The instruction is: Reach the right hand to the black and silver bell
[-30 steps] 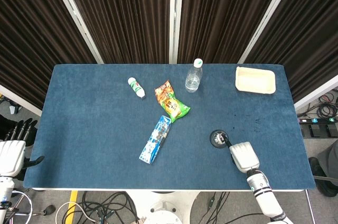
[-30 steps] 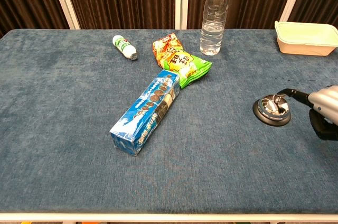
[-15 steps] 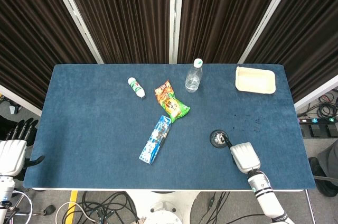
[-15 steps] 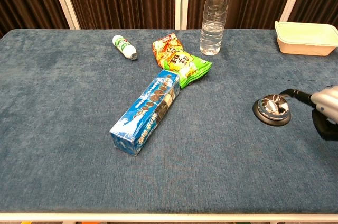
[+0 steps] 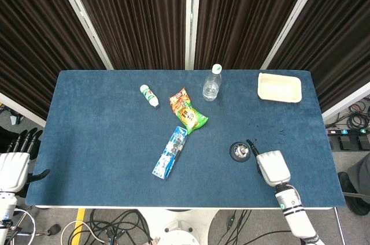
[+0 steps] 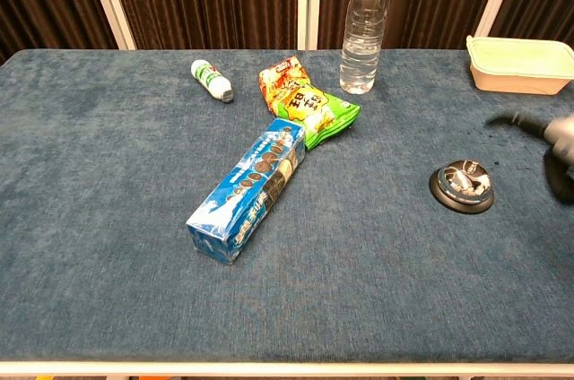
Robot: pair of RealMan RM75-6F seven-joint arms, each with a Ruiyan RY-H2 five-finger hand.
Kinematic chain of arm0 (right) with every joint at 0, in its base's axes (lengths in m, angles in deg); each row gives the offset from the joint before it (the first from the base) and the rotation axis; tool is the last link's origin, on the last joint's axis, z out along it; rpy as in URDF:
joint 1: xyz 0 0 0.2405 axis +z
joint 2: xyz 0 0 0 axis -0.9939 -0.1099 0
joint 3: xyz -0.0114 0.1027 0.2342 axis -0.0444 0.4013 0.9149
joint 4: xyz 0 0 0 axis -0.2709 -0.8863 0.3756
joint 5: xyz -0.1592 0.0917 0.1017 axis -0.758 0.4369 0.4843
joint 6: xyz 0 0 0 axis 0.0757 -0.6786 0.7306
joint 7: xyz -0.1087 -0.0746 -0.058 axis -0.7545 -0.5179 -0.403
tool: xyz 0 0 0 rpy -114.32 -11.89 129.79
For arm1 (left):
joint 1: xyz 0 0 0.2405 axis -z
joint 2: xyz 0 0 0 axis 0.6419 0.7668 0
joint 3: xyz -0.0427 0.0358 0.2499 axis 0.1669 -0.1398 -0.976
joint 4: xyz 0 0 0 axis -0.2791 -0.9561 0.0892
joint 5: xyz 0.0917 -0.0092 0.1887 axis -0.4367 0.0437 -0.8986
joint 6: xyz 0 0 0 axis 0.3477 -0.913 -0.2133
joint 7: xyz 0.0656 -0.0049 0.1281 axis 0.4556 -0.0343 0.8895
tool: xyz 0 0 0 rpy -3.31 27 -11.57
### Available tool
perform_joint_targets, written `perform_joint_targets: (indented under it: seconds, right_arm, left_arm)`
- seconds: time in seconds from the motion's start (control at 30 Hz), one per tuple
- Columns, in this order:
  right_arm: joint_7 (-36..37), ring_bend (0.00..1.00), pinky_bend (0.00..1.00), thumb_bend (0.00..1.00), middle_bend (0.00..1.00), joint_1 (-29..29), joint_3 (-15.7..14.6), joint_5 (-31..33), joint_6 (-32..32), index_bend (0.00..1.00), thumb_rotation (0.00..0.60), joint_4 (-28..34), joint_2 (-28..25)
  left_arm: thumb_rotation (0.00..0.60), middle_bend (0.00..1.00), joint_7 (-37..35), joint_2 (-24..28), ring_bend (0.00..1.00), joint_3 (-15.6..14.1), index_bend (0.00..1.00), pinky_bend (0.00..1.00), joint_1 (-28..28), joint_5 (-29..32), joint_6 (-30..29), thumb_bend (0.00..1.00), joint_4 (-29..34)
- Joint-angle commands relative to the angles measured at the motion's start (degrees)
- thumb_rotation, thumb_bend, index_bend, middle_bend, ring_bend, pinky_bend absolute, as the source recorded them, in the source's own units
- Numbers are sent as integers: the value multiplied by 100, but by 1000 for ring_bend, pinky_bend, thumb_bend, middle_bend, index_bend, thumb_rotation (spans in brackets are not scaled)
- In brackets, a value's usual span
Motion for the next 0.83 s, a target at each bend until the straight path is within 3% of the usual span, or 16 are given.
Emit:
perform_joint_targets:
  seconds: [0.03,0.13,0.17,0.2,0.27,0.33,0.4,0.5,0.67,0.83]
  right_arm:
    - [467,937,858,1000,955,-195,144,-540,-713,90,600,-113,-184]
    - [874,807,827,931,852,-360,227,-996,-1432,114,600,-679,-137]
    - [1000,687,770,790,733,-403,225,-1050,-1533,124,600,-811,-179]
    - [1094,579,701,624,622,-446,215,-1048,-1570,128,600,-884,-259]
    - [1293,371,555,393,448,-570,148,-960,-1549,130,600,-861,-514]
    - [1375,184,387,260,309,-712,55,-785,-1437,98,600,-701,-848]
    - [1197,28,130,97,103,-873,-92,-397,-1123,18,600,-248,-1315]
    - [1060,0,1,6,0,-1045,-236,-121,-965,0,600,330,-1814]
    - [1306,0,0,0,0,-1349,-342,-235,-1270,0,600,466,-2051]
    - [1430,0,0,0,0,-1356,-247,-177,-1202,0,600,371,-2021]
  left_arm:
    - [600,28,32,-7,0,-9,56,170,1,-1,7,0,23]
    - [600,28,91,-17,0,-23,57,170,-5,0,9,0,56]
    - [600,28,110,-16,0,-23,56,170,-5,1,9,0,70]
    - [600,28,130,-13,0,-24,56,170,-5,0,6,0,87]
    - [600,27,185,-7,0,-27,57,170,-7,-19,-14,0,139]
    - [600,28,246,-12,0,-34,57,170,-13,-39,-38,0,193]
    - [600,28,307,-12,0,-41,57,170,-19,-54,-58,0,266]
    - [600,27,393,-4,0,-53,57,170,-23,-96,-88,0,370]
    - [600,27,489,-10,0,-60,57,169,-19,-162,-132,0,456]
    - [600,28,493,-16,0,-47,56,169,-29,-199,-195,0,475]
